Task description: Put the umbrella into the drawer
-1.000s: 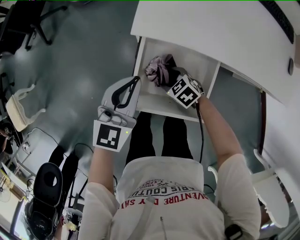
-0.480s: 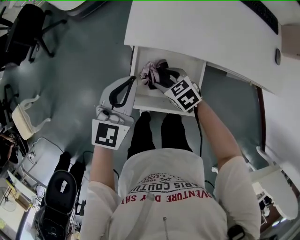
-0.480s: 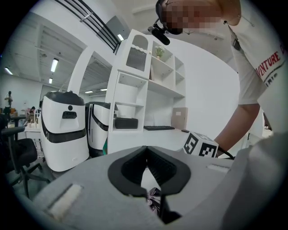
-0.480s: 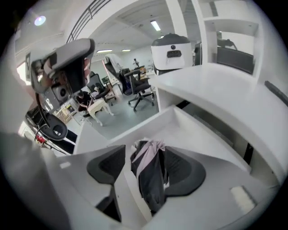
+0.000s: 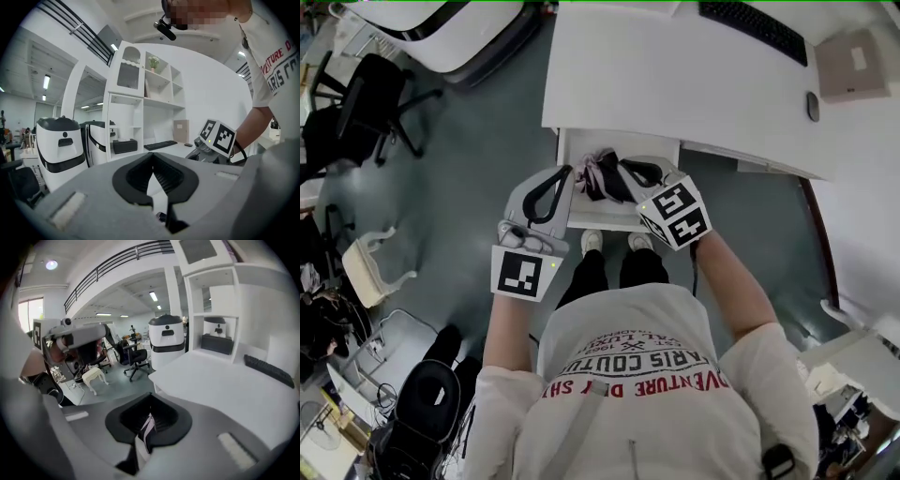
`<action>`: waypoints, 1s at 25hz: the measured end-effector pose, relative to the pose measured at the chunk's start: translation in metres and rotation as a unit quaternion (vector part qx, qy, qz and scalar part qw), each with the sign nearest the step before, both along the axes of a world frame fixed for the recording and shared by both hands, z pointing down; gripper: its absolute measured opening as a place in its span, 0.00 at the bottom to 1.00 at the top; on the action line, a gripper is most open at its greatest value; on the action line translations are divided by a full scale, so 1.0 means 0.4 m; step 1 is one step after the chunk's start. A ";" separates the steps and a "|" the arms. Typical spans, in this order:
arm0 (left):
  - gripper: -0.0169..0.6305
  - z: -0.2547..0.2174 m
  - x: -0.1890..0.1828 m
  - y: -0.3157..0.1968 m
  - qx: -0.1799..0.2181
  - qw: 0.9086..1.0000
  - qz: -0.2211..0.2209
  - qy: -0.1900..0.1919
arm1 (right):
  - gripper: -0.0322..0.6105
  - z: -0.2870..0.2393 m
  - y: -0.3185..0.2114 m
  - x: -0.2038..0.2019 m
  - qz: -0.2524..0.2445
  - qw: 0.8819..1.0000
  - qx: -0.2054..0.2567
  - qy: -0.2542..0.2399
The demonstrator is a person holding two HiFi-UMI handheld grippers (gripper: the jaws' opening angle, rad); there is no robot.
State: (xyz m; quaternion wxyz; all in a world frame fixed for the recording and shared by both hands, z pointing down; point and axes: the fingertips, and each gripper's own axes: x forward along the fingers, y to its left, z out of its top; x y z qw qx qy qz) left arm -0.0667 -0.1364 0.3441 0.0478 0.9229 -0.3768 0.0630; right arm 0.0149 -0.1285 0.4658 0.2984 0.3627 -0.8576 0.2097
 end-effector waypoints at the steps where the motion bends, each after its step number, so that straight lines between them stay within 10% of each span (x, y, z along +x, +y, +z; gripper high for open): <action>1: 0.04 -0.023 0.008 0.003 0.005 1.000 0.006 0.002 | 0.05 -0.035 0.000 0.009 0.009 1.000 0.010 -0.009; 12: 0.04 -0.233 0.065 0.036 0.066 0.995 0.076 -0.004 | 0.05 -0.417 0.008 0.086 0.092 0.974 0.185 -0.091; 25: 0.04 -0.313 0.017 0.006 0.073 0.997 0.038 0.006 | 0.05 -0.617 0.056 0.111 0.112 0.934 0.319 -0.116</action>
